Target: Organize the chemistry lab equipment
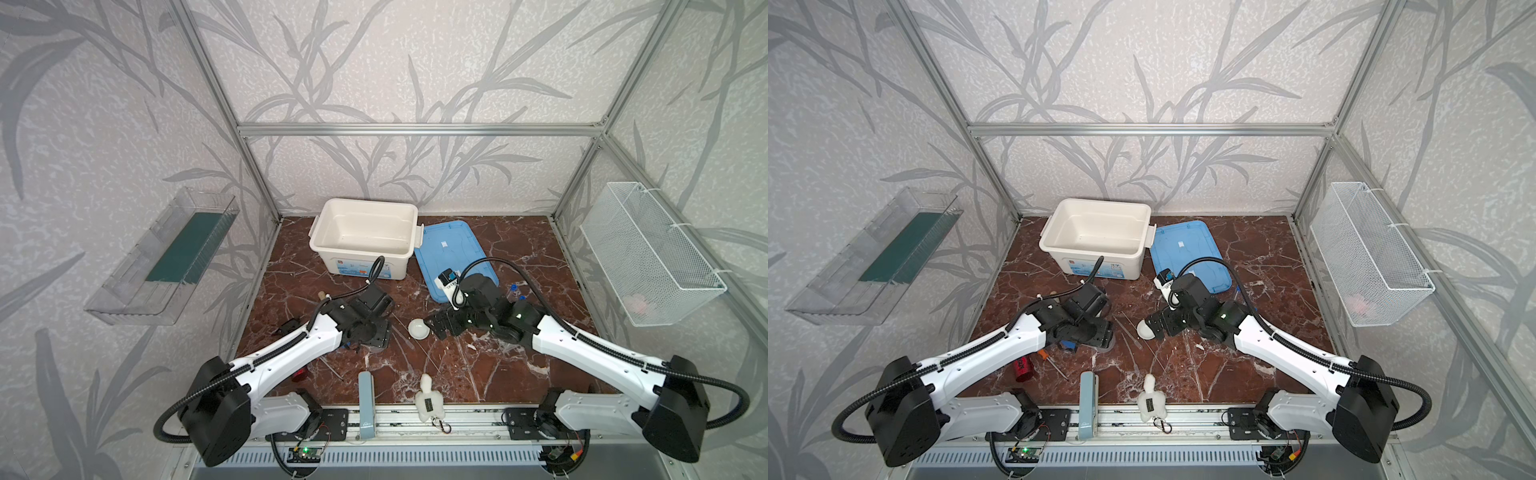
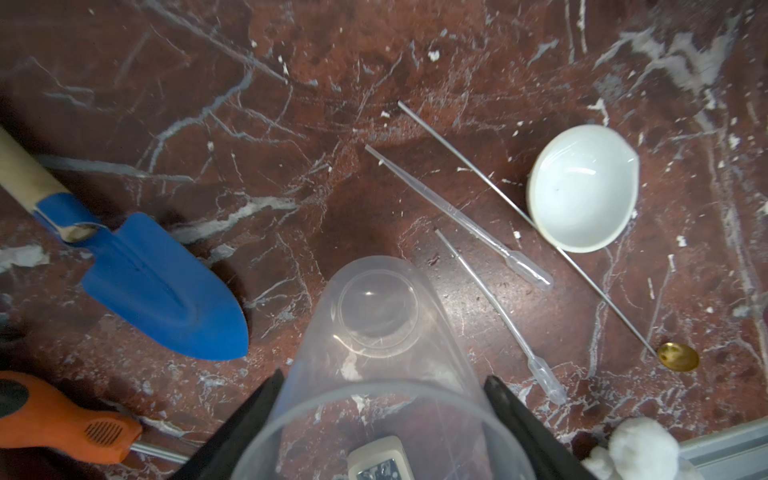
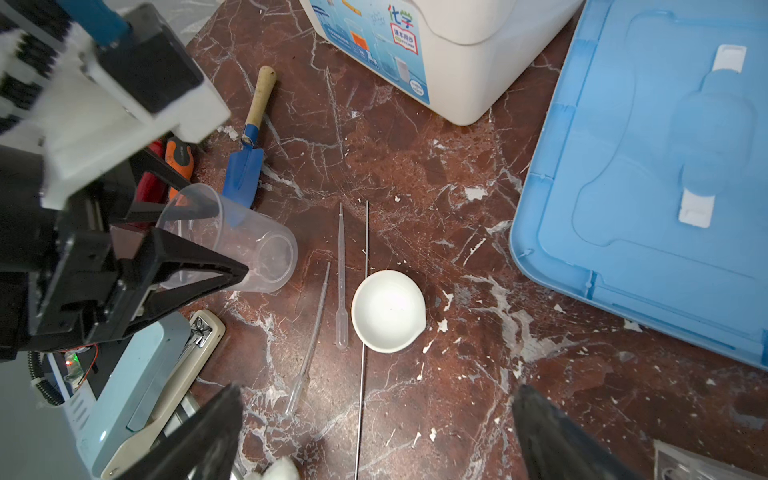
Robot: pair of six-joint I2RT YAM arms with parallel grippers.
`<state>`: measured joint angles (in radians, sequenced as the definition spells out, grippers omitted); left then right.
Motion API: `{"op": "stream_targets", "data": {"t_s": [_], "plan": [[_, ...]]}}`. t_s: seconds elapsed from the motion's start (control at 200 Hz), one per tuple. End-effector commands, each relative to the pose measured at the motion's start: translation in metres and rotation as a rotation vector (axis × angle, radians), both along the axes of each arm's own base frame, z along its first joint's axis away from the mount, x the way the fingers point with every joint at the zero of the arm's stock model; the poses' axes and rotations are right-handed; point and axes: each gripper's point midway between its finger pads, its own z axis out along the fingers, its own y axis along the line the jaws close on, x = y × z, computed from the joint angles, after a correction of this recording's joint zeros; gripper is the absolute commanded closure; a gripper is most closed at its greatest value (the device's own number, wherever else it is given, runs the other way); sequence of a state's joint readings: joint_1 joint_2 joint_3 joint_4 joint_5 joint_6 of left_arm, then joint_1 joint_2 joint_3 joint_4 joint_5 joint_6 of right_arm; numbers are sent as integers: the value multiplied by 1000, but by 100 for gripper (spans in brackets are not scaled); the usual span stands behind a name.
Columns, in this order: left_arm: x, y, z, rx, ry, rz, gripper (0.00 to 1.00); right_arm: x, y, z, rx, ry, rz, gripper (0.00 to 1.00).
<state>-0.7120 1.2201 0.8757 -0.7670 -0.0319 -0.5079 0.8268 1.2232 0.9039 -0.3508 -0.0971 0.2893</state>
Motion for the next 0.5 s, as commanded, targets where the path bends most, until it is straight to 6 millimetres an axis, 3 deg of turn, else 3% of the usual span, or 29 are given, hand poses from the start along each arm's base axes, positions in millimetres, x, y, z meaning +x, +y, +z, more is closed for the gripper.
{"op": "stream_targets", "data": {"t_s": [0.0,0.215,0.4,0.495], "plan": [[19,1,52,-41,-117,19,28,9,15,31,102,-42,-14,1],[52,14,110,-54,-161,42,29,17,29,52,175,-56,-22,1],[112,37,176,-79,-241,113,29,36,47,96,240,-129,-21,1],[150,44,189,-61,-237,143,30,47,62,113,275,-136,-20,1]]}}
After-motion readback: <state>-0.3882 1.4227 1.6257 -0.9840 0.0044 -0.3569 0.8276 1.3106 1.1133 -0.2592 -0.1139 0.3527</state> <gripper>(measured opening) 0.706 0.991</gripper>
